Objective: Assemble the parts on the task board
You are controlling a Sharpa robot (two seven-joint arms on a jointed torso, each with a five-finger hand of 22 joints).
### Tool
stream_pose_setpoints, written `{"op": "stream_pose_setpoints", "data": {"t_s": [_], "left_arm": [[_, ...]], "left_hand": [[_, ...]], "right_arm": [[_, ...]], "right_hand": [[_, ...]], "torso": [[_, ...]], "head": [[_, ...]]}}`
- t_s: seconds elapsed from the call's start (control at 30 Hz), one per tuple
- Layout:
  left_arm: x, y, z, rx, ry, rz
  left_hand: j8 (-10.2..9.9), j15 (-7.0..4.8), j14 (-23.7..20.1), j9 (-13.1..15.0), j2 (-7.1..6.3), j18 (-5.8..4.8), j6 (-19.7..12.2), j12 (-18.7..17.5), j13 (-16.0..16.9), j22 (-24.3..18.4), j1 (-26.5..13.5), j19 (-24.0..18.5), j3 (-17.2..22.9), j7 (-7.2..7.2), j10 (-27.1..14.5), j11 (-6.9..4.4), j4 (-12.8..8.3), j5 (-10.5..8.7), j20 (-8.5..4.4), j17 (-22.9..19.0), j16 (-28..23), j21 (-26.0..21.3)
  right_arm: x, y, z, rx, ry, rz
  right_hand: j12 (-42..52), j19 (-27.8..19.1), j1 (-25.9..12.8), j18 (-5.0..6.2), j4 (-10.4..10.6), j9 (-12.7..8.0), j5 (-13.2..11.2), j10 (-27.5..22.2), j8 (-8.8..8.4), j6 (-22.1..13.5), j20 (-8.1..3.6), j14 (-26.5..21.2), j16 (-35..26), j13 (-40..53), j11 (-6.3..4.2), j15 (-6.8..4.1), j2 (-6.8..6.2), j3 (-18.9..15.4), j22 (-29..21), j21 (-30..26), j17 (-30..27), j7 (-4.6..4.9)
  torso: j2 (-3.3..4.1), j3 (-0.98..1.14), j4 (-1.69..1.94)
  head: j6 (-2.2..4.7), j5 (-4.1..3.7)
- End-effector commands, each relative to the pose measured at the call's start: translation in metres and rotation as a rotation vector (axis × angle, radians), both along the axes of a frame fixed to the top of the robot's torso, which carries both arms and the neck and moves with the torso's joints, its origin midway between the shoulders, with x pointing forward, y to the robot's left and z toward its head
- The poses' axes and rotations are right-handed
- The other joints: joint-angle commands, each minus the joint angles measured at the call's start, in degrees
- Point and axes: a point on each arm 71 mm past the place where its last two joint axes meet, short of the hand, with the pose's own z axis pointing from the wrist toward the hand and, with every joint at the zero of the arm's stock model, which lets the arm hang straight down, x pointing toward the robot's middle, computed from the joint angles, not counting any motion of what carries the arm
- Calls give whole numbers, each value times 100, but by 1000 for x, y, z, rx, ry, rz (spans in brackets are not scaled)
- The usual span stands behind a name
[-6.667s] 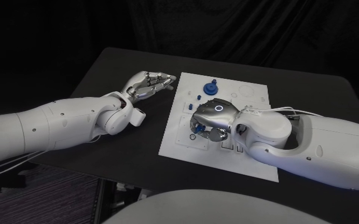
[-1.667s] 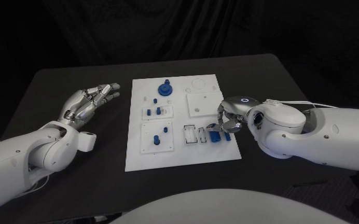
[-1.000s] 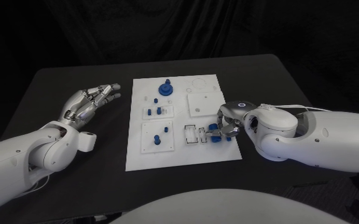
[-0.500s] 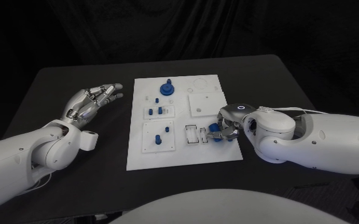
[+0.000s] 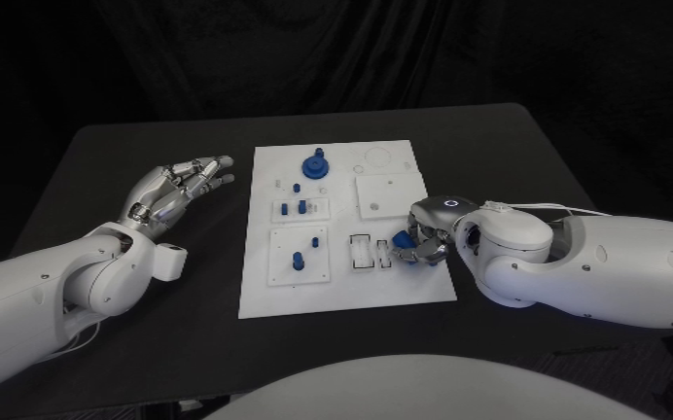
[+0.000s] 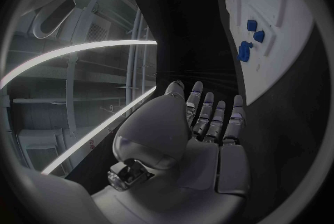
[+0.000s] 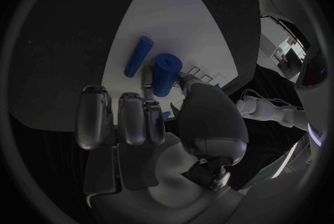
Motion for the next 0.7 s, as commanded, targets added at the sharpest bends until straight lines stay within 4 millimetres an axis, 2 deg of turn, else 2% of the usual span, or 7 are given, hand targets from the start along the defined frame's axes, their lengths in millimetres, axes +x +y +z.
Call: {"op": "stream_pose_setpoints", "data": {"t_s": [0.03, 0.1, 0.13, 0.17, 0.43, 0.53, 0.7], "left_arm": [[-1, -1, 6, -58, -85, -12], [-1, -1, 6, -58, -84, -12], [-1, -1, 6, -58, -84, -12], [-1, -1, 6, -58, -84, -13], [-1, -1, 5, -58, -79, -14], [-1, -1, 5, -57, -79, -14], [-1, -2, 4, -56, -78, -15]], "left_hand": [[33, 24, 52, 2, -12, 18, -6, 28, 6, 13, 86, 63, 50, 27, 1, 52, -7, 51, -2, 10, 38, 33], [33, 26, 56, 1, -12, 17, -8, 28, 6, 20, 99, 70, 56, 28, 1, 52, -7, 58, -2, 11, 43, 36], [33, 26, 56, 1, -12, 17, -8, 28, 6, 20, 99, 70, 56, 28, 1, 52, -7, 58, -2, 11, 43, 36], [33, 28, 62, 1, -13, 16, -9, 27, 6, 21, 109, 74, 60, 28, 1, 53, -8, 63, -1, 11, 50, 37], [33, 34, 80, 0, -16, 12, -12, 26, 6, 34, 151, 92, 77, 31, 1, 57, -13, 83, 0, 14, 71, 45], [33, 35, 83, 0, -17, 12, -13, 25, 6, 36, 158, 96, 80, 31, 1, 57, -14, 87, 0, 14, 74, 46], [37, 38, 97, 0, -30, 7, -9, 26, 7, 45, 202, 112, 95, 31, 5, 63, -19, 109, 0, 15, 92, 53]], "right_arm": [[-3, 1, -4, 86, 21, -25], [-3, 1, -3, 121, 18, -34], [-3, 1, -3, 129, 18, -37], [-3, 2, -2, 144, 16, -41], [-6, 0, 3, 285, 23, -103], [-7, 0, 8, 328, 19, -122], [-9, 2, 12, 394, 65, -165]], "right_hand": [[15, 248, 237, -74, -122, 28, 366, 593, -22, 50, -20, 290, 46, 1510, -27, -45, 110, 188, 1139, 59, 52, -44], [15, 255, 291, -79, -170, 57, 555, 593, -25, 73, -28, 295, 67, 1510, -37, -53, 81, 249, 1147, 89, 82, -55], [15, 255, 293, -80, -172, 58, 563, 593, -26, 73, -29, 295, 68, 1510, -38, -54, 80, 252, 1147, 91, 84, -55], [15, 263, 328, -86, -212, 87, 703, 593, -22, 93, -35, 303, 94, 1510, -47, -61, 63, 301, 1155, 121, 126, -65], [15, 284, 375, -102, -336, 196, 1095, 593, -3, 130, -55, 319, 160, 1510, -71, -82, -5, 437, 1176, 207, 228, -90], [15, 298, 354, -113, -387, 255, 1351, 593, 0, 135, -64, 332, 206, 1510, -78, -88, -24, 518, 1191, 265, 301, -95], [15, 296, 309, -112, -379, 273, 1368, 593, -3, 133, -65, 330, 209, 1510, -74, -87, -30, 526, 1189, 265, 299, -88]], "torso": [[-2, 1, -2], [-3, 0, -2], [-3, -1, -2], [-5, -2, 2], [-2, 1, -3], [-3, 2, -5], [-7, 3, 0]], "head": [[-1, 16], [-1, 27], [-1, 26], [-1, 25], [-1, 55], [-1, 64], [-1, 75]]}}
